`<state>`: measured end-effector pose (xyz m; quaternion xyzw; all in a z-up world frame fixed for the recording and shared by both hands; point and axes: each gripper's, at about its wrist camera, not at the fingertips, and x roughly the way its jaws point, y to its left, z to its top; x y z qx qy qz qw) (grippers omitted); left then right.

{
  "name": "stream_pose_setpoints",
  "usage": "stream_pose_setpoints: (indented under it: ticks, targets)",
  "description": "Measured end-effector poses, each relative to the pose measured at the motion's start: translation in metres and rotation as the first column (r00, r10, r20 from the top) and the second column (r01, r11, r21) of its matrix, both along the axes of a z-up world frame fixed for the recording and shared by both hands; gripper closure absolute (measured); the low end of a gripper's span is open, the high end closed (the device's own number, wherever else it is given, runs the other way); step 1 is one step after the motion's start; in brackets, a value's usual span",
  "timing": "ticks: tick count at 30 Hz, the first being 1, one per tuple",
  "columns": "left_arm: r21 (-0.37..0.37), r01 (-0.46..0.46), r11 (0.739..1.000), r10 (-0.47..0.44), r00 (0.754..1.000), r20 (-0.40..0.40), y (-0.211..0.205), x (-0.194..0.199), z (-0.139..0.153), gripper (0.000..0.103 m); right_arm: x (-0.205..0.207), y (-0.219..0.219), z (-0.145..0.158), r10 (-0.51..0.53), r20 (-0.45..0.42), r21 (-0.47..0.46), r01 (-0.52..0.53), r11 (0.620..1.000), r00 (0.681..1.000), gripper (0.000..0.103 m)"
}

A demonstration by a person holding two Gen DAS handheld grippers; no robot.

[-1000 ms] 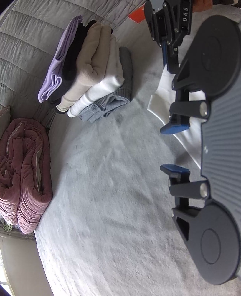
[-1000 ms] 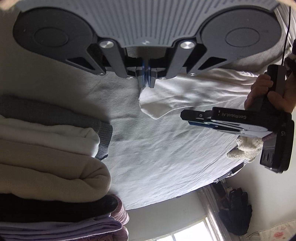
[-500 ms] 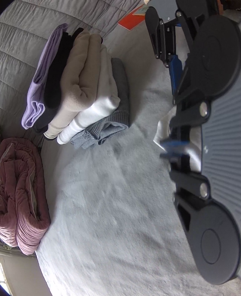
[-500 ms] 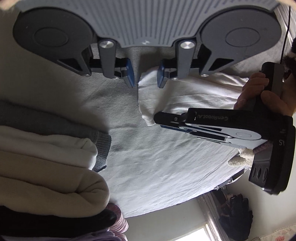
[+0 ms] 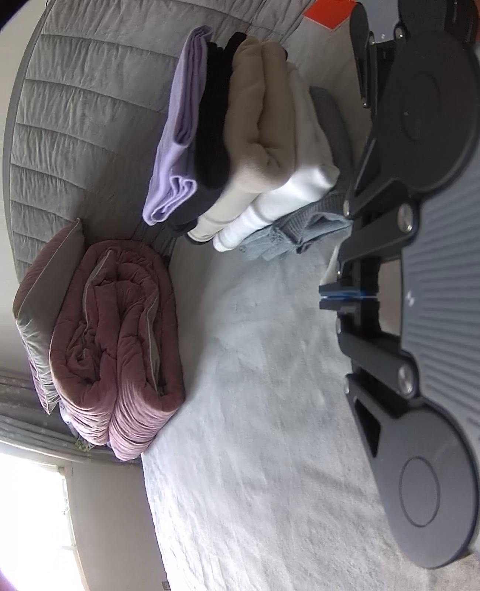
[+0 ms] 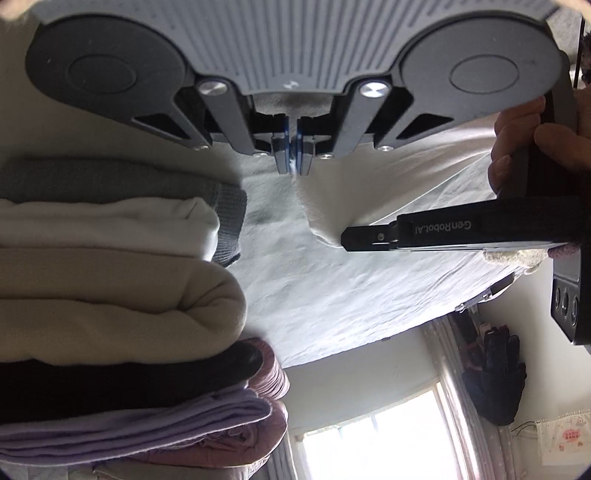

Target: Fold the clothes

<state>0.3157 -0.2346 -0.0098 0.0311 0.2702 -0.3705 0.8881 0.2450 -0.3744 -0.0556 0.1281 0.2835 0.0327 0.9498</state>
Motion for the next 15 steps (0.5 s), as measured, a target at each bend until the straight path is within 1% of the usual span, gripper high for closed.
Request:
stream_pose_setpoints:
  ticks: [3, 7, 9, 11, 15]
  targets:
    - [0.009, -0.029, 1.0, 0.029, 1.0, 0.004, -0.008, 0.008, -0.009, 0.103, 0.012, 0.0, -0.008, -0.024, -0.019, -0.015, 0.023, 1.0, 1.0, 0.099]
    - [0.048, -0.074, 0.996, 0.074, 0.997, -0.002, -0.019, 0.018, -0.033, 0.103, 0.022, 0.004, -0.016, -0.038, -0.035, -0.049, 0.037, 0.998, 0.999, 0.099]
    - [0.056, -0.087, 0.995, 0.088, 0.996, -0.005, -0.021, 0.021, -0.042, 0.103, 0.021, 0.004, -0.017, -0.04, -0.036, -0.052, 0.038, 0.998, 0.999, 0.099]
    - [0.052, -0.096, 0.994, 0.097, 0.995, -0.009, -0.021, 0.022, -0.043, 0.102, 0.02, 0.003, -0.016, -0.042, -0.038, -0.044, 0.04, 0.998, 0.998, 0.099]
    - [0.065, -0.104, 0.992, 0.106, 0.994, -0.018, -0.016, 0.016, -0.034, 0.098, 0.02, 0.002, -0.014, -0.044, -0.042, -0.029, 0.043, 0.999, 0.998, 0.096]
